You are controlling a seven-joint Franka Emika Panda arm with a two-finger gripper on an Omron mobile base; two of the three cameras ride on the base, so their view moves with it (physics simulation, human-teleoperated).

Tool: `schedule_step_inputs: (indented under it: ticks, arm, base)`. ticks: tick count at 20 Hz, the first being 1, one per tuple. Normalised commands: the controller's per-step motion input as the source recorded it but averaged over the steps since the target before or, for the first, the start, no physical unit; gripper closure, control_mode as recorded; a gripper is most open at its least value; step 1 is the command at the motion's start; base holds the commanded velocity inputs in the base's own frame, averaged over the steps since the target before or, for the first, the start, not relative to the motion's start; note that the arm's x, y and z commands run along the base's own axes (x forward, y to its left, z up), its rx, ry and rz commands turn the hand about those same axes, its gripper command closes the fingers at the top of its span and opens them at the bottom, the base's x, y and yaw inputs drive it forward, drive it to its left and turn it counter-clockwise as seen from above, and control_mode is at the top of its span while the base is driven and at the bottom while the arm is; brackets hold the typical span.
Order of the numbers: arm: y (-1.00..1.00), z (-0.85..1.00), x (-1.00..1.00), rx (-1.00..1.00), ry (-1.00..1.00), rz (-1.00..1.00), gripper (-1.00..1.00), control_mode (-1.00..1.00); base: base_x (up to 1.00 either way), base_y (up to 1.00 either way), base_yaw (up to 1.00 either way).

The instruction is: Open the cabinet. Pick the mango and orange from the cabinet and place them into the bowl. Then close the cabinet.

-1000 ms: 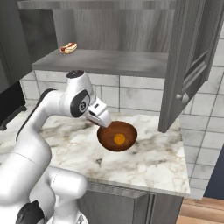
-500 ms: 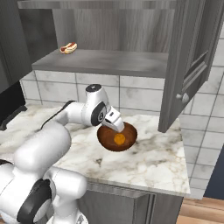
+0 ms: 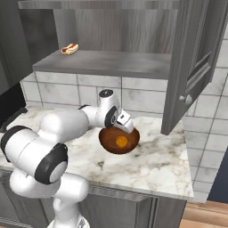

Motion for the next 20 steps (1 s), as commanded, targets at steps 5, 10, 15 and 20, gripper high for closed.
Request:
schedule_step_inputs:
  ticks: [5,10,15,20]
  arm:
    - [0.00,-0.13,0.23,0.00,0.02,0.00,1.00,-1.00]
    - [0.00,-0.13,0.00,0.00,0.05,0.00,1.00,-1.00]
    - [0.00,-0.33,0.00,0.00,0.07,0.01,1.00,-1.00]
    - [0.00,-0.17,0.05,0.00,0.00,0.00,1.00,-1.00]
  base:
    - [0.00,0.00,0.00]
    - [0.00,0.00,0.00]
    - [0.00,0.00,0.00]
    - [0.00,0.00,0.00]
